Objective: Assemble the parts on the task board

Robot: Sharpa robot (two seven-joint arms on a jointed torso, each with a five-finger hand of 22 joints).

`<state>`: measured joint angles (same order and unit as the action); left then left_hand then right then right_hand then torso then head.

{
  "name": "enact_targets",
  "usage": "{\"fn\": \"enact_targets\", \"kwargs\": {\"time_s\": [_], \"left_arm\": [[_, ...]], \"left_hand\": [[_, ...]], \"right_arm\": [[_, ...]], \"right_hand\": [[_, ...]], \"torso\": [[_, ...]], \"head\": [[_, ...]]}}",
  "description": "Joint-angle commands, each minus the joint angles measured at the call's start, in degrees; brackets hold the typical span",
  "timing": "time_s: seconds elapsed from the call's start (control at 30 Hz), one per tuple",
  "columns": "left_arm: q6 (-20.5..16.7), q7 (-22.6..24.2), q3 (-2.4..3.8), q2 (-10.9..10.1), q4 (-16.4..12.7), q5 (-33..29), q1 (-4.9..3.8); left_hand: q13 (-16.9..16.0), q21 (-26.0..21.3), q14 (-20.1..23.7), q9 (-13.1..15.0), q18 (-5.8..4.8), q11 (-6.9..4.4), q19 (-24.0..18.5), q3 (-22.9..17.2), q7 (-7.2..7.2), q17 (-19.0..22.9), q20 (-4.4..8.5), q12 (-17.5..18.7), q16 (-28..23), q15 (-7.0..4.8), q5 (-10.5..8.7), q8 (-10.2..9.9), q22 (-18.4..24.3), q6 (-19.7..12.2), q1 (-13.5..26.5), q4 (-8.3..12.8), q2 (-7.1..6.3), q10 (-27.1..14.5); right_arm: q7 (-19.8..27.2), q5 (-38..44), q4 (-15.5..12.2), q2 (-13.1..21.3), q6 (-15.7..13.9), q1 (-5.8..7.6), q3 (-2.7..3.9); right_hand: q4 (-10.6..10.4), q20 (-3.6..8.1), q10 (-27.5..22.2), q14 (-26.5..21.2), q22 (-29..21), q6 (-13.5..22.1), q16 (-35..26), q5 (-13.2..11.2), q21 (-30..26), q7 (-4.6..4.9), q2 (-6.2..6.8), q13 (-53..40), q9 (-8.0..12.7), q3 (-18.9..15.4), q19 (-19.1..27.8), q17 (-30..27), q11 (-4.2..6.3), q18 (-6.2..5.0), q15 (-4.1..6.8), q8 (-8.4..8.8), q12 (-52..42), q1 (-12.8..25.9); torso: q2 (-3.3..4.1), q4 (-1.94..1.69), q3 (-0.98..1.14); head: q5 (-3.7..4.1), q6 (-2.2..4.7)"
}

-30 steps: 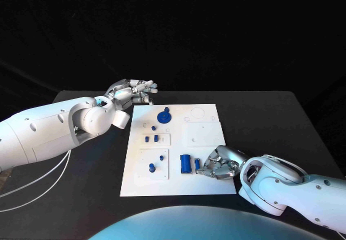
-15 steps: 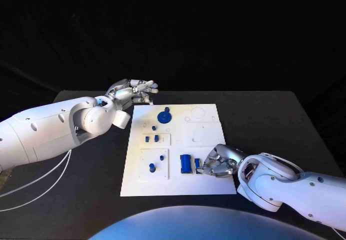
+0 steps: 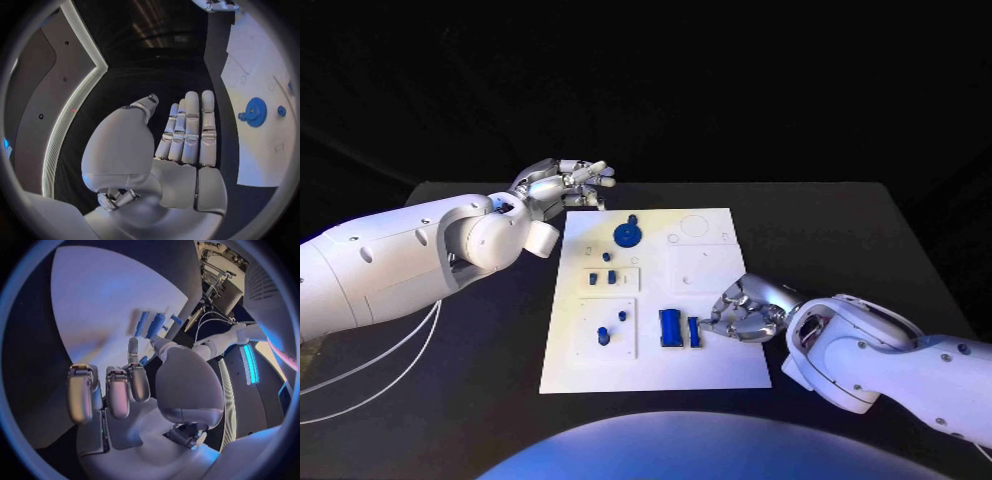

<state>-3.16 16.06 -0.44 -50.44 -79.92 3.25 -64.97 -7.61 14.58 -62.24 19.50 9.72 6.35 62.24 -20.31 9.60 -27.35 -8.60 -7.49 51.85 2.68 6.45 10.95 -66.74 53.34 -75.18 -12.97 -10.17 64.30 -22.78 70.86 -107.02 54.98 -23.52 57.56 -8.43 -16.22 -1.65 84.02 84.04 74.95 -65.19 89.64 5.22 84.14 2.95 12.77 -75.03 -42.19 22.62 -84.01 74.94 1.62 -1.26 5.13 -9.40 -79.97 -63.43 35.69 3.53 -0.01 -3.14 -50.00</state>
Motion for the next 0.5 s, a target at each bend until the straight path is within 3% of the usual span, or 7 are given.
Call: {"fn": "enact_targets", "kwargs": {"time_s": [0.03,0.17,0.37,0.4,0.43,0.47,0.5], "left_arm": [[0.7,0.6,-0.05,0.3,0.0,-0.3,0.01],[-0.1,1.4,-0.16,0.7,0.2,-1.0,0.33],[-3.5,3.3,-0.21,2.0,1.2,-2.3,1.62],[-4.2,3.8,-0.20,2.4,1.6,-2.6,1.81],[-4.8,4.3,-0.20,2.7,2.0,-2.9,1.96],[-5.6,4.8,-0.20,3.1,2.5,-3.3,2.12],[-6.3,5.4,-0.19,3.6,3.1,-3.8,2.29]], "left_hand": [[-0.1,-0.4,0.2,0.1,0.52,0.13,0.4,0.3,0.08,0.0,-0.07,-0.4,-0.2,-0.01,0.18,0.3,0.1,-0.4,-0.3,0.1,0.44,-0.4],[-0.1,-0.4,0.2,0.1,0.52,0.13,0.4,0.3,0.08,0.0,-0.07,-0.4,-0.2,-0.01,0.18,0.3,0.1,-0.4,-0.3,0.1,0.44,-0.4],[0.0,-0.6,0.5,0.0,0.48,0.21,0.4,0.5,0.12,0.0,-0.11,-0.3,-0.3,0.07,0.20,0.3,0.1,-0.5,-0.4,0.1,0.30,-0.6],[0.0,-1.0,1.3,0.0,0.36,0.41,-0.1,0.8,0.22,0.1,-0.23,-0.1,-0.5,0.31,0.20,0.4,0.2,-0.6,-0.7,0.0,0.31,-1.2],[0.0,-2.0,3.6,0.0,0.12,0.80,-1.5,1.3,0.42,0.4,-0.53,0.0,-1.1,0.84,0.13,0.4,0.5,-0.7,-1.1,-0.1,0.46,-2.1],[0.0,-2.6,4.4,0.0,0.07,0.87,-2.2,1.5,0.50,0.6,-0.68,-0.2,-1.4,0.99,0.08,0.4,0.7,-0.8,-1.3,-0.2,0.57,-2.3],[-0.1,-3.0,5.0,0.0,0.09,1.02,-2.8,1.8,0.51,0.8,-0.77,-0.3,-1.7,1.10,0.07,0.4,0.8,-0.8,-1.4,-0.3,0.66,-2.4]], "right_arm": [[9.0,-9.5,0.7,0.4,-3.5,1.39,0.07],[18.6,-22.7,5.0,0.0,-5.8,4.38,0.09],[30.0,-39.9,14.9,-3.1,-6.1,7.29,0.15],[31.8,-42.6,17.1,-3.9,-5.9,7.60,0.21],[33.2,-44.6,18.9,-4.6,-5.5,7.80,0.28],[34.8,-46.8,21.2,-5.5,-5.1,7.99,0.38],[36.4,-48.9,23.5,-6.5,-4.5,8.14,0.48]], "right_hand": [[0.0,-0.26,1.3,5.6,12.8,1.0,-0.3,3.5,-1.4,0.21,0.12,-8.7,-0.7,-1.0,-2.6,13.7,-0.64,-0.40,-0.74,0.14,1.4,-0.2],[0.8,-0.91,-1.4,4.5,10.9,4.2,-2.6,4.1,-7.6,1.25,-0.26,-5.6,-1.2,-1.0,0.2,9.8,-1.52,-1.68,-1.41,1.16,7.0,-1.9],[3.2,-2.58,-14.9,-2.0,2.5,9.6,-15.1,4.2,-31.4,3.46,-0.43,8.6,-1.3,2.2,11.3,-6.5,-3.58,-5.92,-3.25,3.14,30.3,-3.9],[4.1,-3.44,-23.1,-8.3,-4.0,11.8,-24.8,4.1,-48.3,4.57,-0.26,15.7,-0.7,3.6,20.3,-16.8,-4.75,-8.42,-4.40,3.60,41.6,-4.5],[4.5,-3.92,-24.1,-10.8,-5.9,12.3,-28.7,4.1,-52.4,4.98,-0.29,16.9,-0.5,4.2,22.5,-20.5,-5.03,-8.82,-4.70,3.56,42.7,-4.6],[5.1,-4.79,-26.9,-17.3,-8.0,13.6,-38.1,4.4,-55.4,5.74,-0.16,19.5,0.1,5.3,24.5,-29.0,-5.90,-8.65,-5.60,3.79,45.5,-4.9],[5.7,-5.50,-28.5,-19.5,-10.4,14.3,-41.5,5.0,-58.4,6.24,-0.13,22.7,0.8,6.2,26.1,-30.5,-6.99,-8.87,-6.63,3.73,48.3,-4.9]], "torso": [[-0.23,0.12,-0.28],[-0.86,0.27,-0.96],[-2.04,0.26,-1.91],[-2.21,0.17,-2.04],[-2.34,0.11,-2.10],[-2.46,0.10,-2.13],[-2.68,0.13,-2.18]], "head": [[0.26,0.00],[0.51,0.25],[0.89,3.12],[1.06,3.81],[1.17,4.18],[1.24,4.68],[1.21,5.53]]}}
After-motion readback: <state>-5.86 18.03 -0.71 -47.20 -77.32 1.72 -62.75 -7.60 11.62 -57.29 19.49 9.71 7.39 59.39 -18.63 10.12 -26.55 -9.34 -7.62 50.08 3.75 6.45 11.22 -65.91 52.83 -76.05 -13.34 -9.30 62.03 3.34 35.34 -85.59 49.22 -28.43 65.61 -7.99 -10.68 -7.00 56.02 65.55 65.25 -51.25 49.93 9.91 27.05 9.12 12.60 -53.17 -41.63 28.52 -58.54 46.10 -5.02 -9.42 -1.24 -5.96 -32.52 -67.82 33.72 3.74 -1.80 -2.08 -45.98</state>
